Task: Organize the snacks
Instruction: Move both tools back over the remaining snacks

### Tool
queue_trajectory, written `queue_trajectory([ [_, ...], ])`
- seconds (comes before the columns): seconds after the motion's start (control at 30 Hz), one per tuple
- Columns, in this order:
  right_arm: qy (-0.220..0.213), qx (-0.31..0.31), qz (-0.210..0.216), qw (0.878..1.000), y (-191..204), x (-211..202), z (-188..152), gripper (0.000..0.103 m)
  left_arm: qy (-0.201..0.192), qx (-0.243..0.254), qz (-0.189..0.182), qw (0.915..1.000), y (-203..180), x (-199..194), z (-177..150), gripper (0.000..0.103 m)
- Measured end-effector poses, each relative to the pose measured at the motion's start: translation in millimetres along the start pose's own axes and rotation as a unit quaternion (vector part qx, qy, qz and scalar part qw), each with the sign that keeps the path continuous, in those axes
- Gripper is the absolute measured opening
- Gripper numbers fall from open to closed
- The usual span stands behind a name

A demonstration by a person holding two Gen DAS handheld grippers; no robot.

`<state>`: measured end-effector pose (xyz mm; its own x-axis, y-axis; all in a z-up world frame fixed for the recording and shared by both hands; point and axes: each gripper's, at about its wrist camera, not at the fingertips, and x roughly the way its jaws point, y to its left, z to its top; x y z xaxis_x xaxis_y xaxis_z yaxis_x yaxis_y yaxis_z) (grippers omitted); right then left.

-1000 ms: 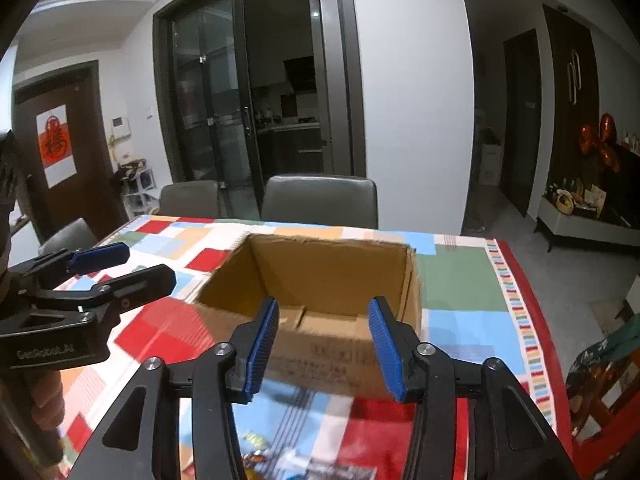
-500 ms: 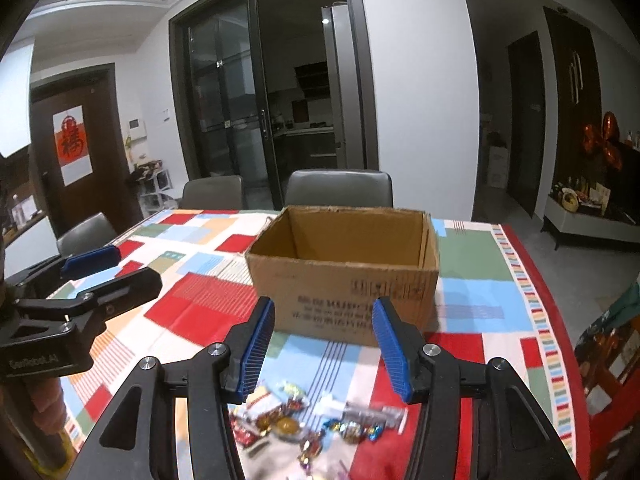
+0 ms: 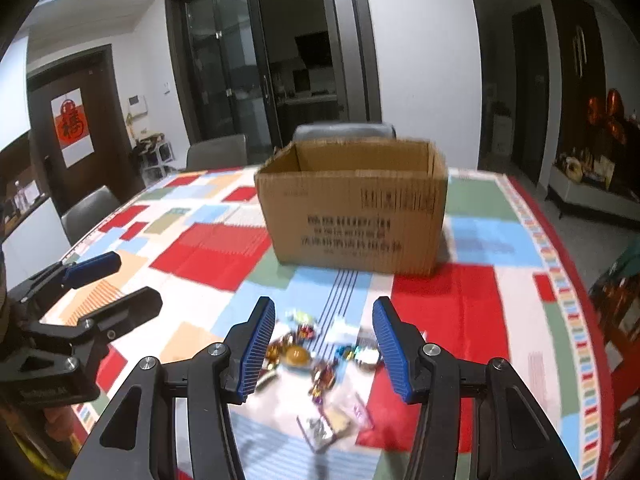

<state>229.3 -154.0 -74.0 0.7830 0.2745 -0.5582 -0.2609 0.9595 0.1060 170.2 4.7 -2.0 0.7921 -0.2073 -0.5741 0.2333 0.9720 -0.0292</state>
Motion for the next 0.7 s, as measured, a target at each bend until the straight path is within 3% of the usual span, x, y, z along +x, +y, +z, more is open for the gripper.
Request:
queue_trajectory([
  [0.3, 0.067, 0.018, 0.011, 0.997, -3, 35, -30, 0.052, 0.060, -0.003, -0.015, 0.9981, 4, 35, -36, 0.086],
  [0.7, 0.122, 0.029, 0.027, 0.992, -4, 75, -49, 0.052, 0.120, -0.006, -0.045, 0.9917, 4, 77, -67, 0.086],
])
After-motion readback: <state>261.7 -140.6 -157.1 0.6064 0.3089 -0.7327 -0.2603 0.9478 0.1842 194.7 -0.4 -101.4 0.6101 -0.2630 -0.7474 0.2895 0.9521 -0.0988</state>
